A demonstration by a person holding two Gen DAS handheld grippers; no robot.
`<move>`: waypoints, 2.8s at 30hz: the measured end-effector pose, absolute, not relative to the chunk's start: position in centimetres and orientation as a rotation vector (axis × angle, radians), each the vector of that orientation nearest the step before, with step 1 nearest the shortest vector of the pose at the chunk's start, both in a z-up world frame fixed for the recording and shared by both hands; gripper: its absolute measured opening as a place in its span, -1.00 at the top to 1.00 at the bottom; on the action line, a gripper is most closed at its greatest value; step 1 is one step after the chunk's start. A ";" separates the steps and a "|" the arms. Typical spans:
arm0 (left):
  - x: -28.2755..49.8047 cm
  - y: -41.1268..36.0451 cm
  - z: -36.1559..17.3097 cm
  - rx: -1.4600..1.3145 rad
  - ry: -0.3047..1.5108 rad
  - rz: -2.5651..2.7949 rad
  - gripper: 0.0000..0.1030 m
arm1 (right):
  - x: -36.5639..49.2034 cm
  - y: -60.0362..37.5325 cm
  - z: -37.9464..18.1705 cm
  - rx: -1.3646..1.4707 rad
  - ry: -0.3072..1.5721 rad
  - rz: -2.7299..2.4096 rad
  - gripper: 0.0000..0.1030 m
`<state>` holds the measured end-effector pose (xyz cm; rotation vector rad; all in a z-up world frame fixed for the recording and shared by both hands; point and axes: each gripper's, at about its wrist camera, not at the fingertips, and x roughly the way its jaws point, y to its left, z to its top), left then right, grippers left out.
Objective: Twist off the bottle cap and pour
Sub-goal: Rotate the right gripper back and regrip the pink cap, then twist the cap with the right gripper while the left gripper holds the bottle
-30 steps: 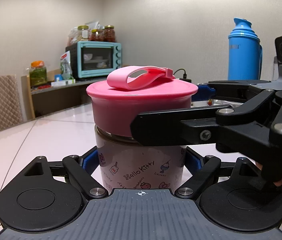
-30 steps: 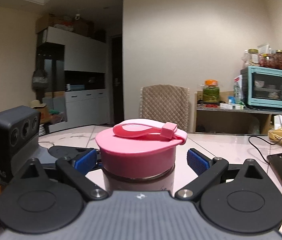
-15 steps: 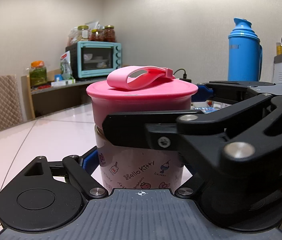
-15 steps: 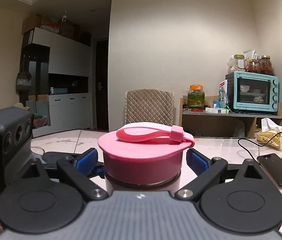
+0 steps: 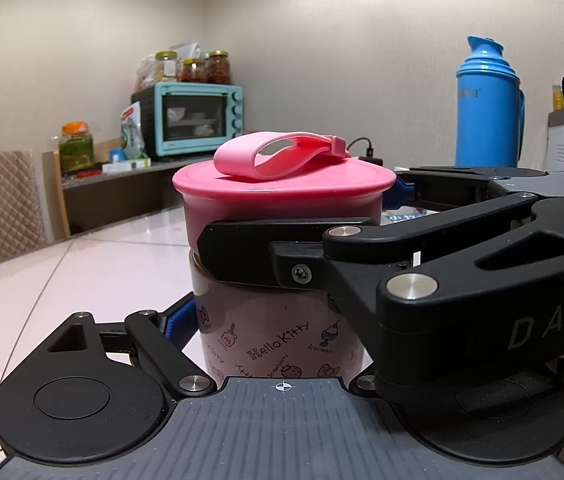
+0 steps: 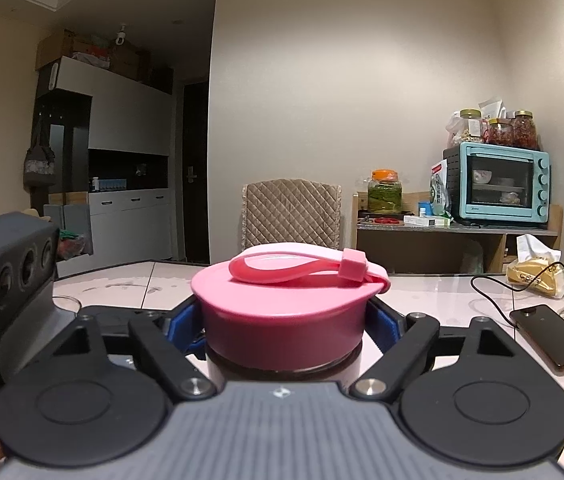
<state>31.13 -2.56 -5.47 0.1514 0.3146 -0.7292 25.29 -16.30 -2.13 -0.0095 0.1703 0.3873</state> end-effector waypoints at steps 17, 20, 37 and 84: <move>31.1 -2.6 -5.5 0.151 0.315 -0.729 -0.74 | 27.2 -19.9 -1.7 -0.029 0.191 0.675 -0.65; 31.1 -2.6 -5.5 0.151 0.315 -0.729 -0.74 | 27.8 -20.7 -1.6 -0.029 0.197 0.739 -0.65; 31.1 -2.7 -5.5 0.151 0.315 -0.729 -0.74 | 29.4 -22.8 -1.0 -0.039 0.197 0.963 -0.65; 31.1 -2.8 -5.5 0.151 0.314 -0.728 -0.75 | 25.7 -16.7 -1.4 0.004 0.195 0.401 -0.78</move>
